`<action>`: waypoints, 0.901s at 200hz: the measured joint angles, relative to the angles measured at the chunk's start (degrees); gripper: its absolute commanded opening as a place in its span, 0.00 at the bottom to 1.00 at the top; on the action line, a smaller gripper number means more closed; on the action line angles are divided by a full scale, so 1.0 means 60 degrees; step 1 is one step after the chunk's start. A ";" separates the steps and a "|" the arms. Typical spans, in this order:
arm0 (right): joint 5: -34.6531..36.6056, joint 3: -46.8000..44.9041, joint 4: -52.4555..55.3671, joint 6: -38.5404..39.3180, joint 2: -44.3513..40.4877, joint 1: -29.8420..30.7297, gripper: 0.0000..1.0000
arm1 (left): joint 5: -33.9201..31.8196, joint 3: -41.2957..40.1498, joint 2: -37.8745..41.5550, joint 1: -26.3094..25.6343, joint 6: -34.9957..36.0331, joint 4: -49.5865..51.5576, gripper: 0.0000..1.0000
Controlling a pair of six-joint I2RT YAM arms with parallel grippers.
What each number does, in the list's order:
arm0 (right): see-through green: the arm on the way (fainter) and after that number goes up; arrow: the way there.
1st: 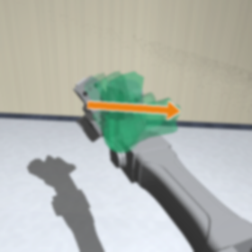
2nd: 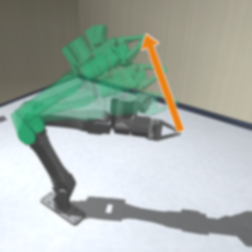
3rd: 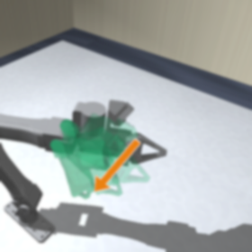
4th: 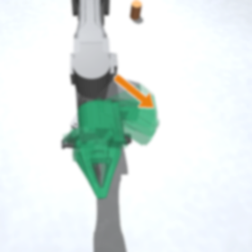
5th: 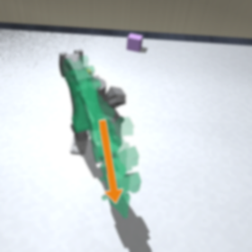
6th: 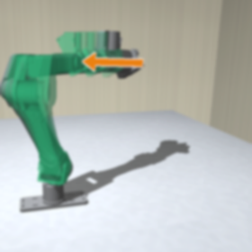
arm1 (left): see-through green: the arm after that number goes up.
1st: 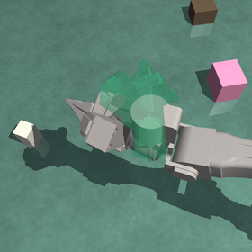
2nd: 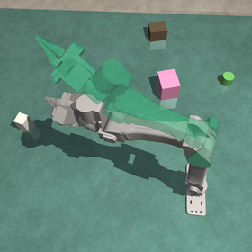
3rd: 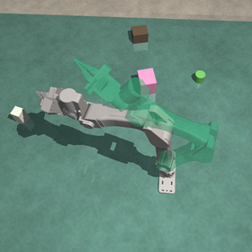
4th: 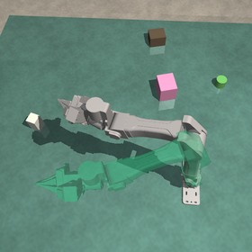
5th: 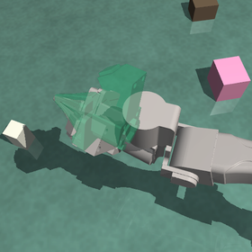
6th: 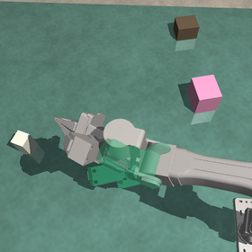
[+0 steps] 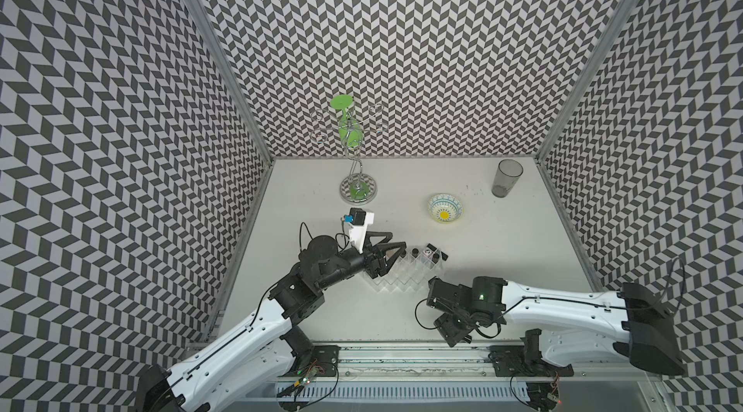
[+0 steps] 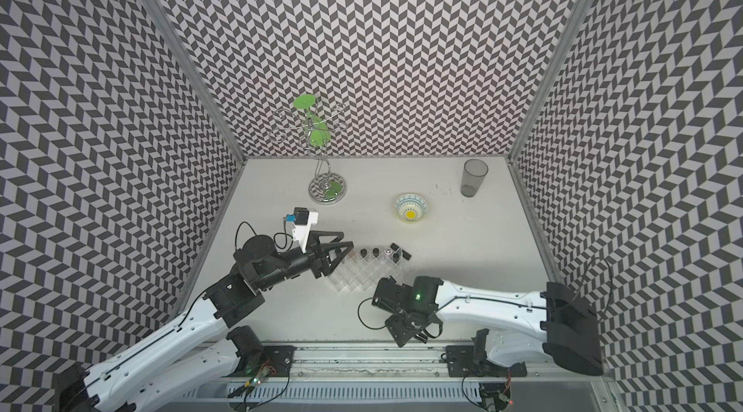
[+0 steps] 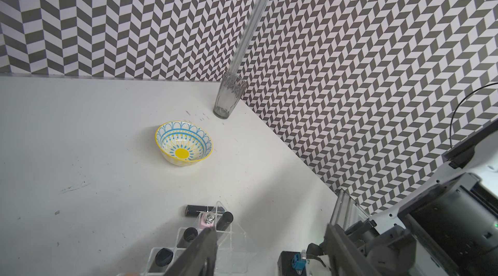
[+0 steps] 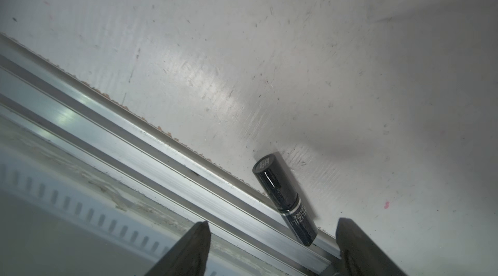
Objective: Arrange the lipsticks in the organizer
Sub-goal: Pick up the lipstick at the center of the board.
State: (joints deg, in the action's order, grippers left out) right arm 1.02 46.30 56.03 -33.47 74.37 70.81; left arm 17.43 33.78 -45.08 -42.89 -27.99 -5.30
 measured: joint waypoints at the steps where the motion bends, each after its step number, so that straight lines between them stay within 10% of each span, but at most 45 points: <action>1: 0.0000 0.0000 -0.0011 0.0018 0.0015 0.0000 0.78 | 0.0000 0.0000 -0.0007 -0.0004 0.0000 0.0000 0.67; 180: -0.0514 -0.0765 -0.2645 0.0841 0.1096 -0.0710 0.11 | 0.0138 -0.0098 -0.0659 -0.0419 0.0142 -0.0324 0.67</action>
State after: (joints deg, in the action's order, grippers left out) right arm -2.07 41.71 40.16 -28.42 80.95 66.54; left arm 18.26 33.19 -49.04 -45.41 -27.14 -7.25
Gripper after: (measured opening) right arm 0.227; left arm 0.672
